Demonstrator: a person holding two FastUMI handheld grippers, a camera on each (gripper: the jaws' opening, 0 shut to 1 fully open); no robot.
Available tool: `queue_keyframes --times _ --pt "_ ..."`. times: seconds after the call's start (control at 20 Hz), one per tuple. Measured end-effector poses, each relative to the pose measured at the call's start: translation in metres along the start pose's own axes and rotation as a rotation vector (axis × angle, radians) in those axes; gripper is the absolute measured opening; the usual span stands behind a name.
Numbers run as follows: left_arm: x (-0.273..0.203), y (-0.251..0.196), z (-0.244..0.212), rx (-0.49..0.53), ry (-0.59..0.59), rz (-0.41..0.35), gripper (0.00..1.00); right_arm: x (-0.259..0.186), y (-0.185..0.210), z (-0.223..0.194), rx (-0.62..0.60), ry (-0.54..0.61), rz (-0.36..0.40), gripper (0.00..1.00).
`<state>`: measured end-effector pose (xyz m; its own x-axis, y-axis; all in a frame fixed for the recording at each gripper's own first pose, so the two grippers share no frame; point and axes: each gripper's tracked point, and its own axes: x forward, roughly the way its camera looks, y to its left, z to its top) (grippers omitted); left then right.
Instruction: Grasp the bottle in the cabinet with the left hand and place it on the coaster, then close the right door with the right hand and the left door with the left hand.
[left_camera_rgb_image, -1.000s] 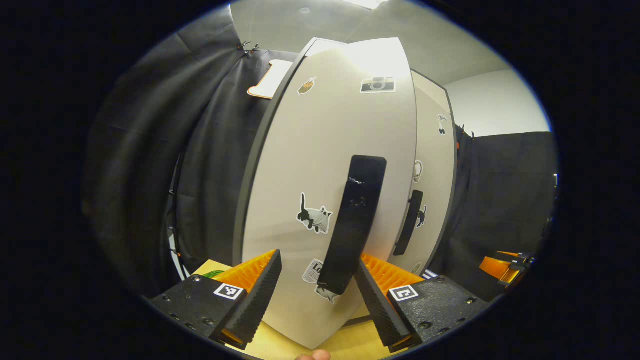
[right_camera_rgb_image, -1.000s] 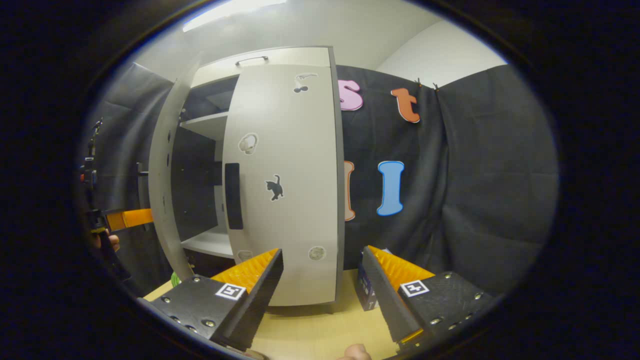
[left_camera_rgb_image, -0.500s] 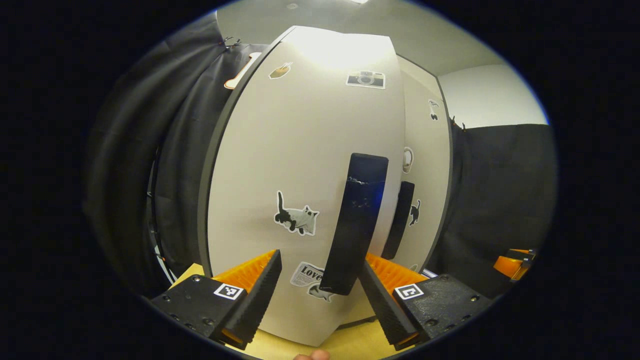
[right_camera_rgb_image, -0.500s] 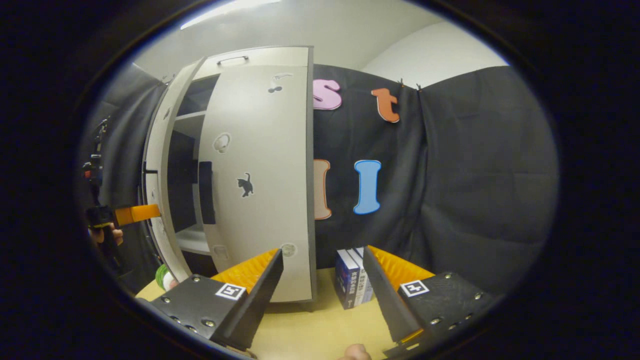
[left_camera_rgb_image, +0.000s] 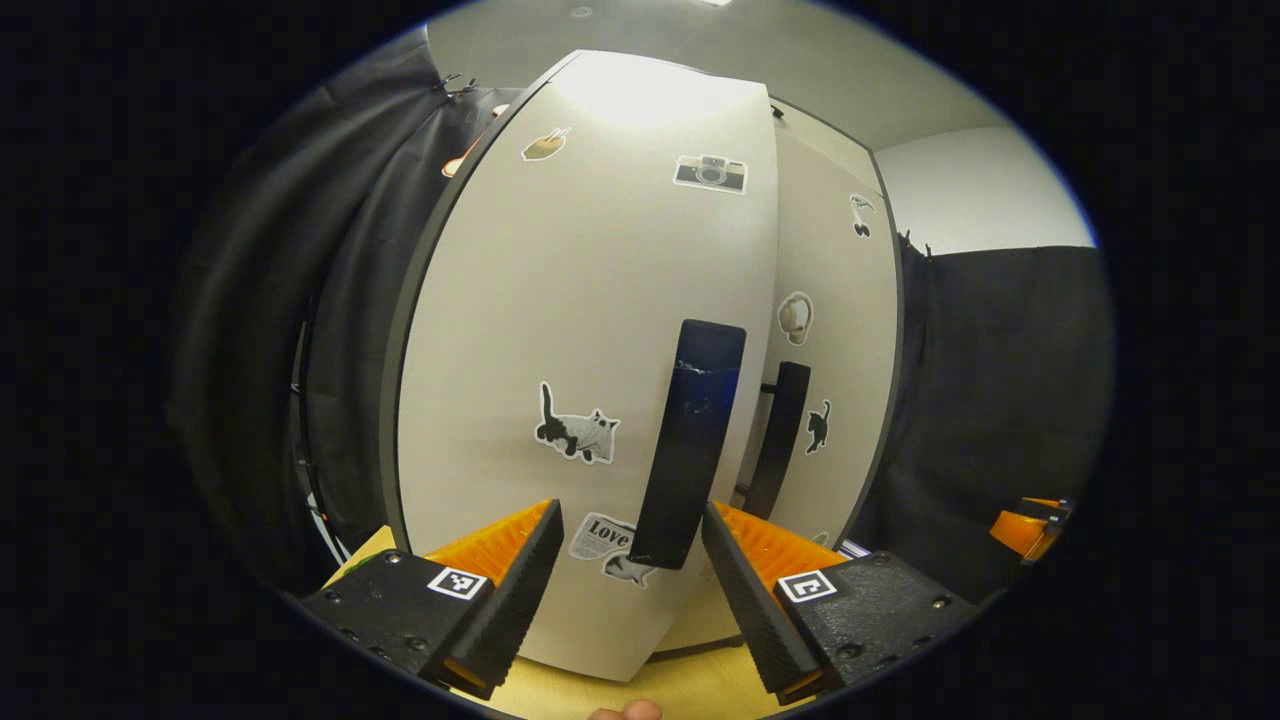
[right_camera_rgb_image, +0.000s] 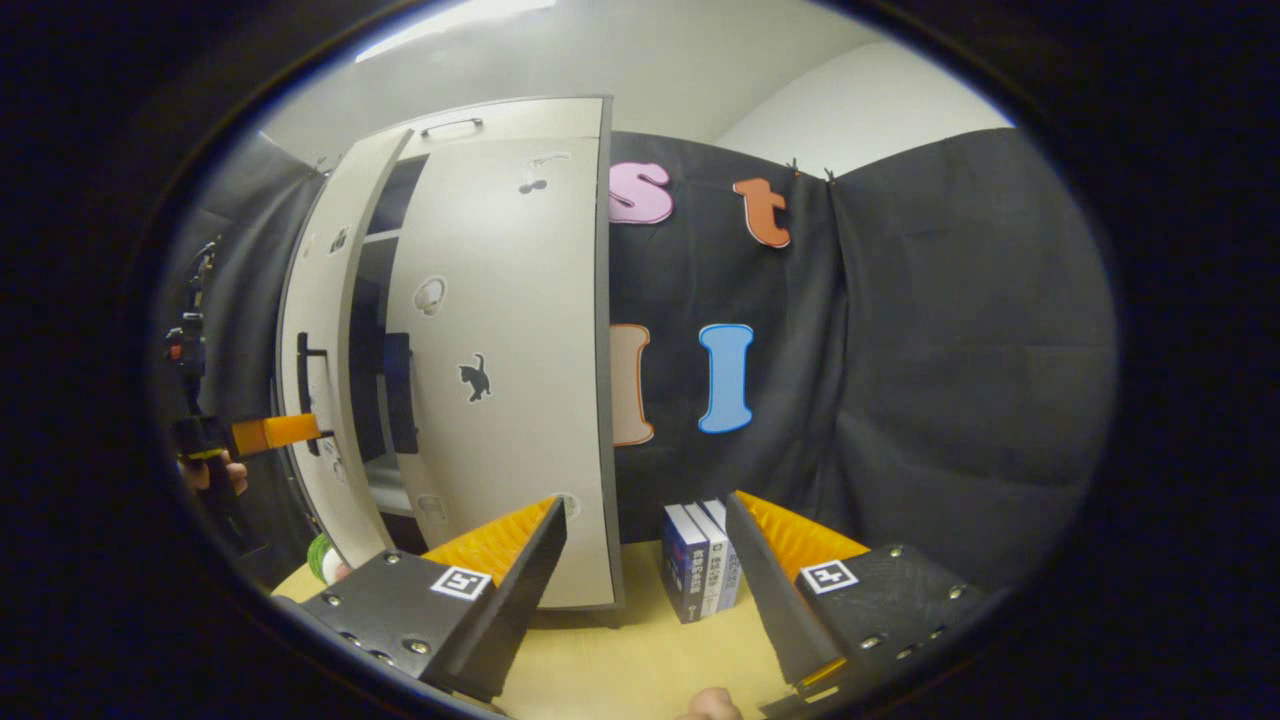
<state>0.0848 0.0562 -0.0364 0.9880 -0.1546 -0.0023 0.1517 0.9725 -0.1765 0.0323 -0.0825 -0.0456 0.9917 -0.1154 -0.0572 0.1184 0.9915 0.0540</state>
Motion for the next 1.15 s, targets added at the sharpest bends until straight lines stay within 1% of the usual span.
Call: queue_keyframes --times 0.35,0.85,0.95,1.1,1.15 --pt "-0.016 0.001 -0.004 0.011 0.013 0.038 0.90 -0.006 0.003 -0.003 -0.004 0.014 0.036 0.97" --pt "-0.038 -0.013 -0.006 0.045 0.041 0.070 0.90 -0.010 0.003 -0.003 0.003 0.019 0.079 0.96" --pt "-0.042 -0.017 -0.002 0.053 0.048 0.092 0.90 -0.011 0.001 0.001 0.006 0.013 0.083 0.96" --pt "-0.049 -0.024 0.020 0.084 0.023 0.147 0.90 -0.008 -0.008 0.018 -0.005 -0.025 0.084 0.96" --pt "-0.051 -0.031 0.029 0.099 0.008 0.156 0.90 -0.006 -0.013 0.026 -0.008 -0.035 0.086 0.96"
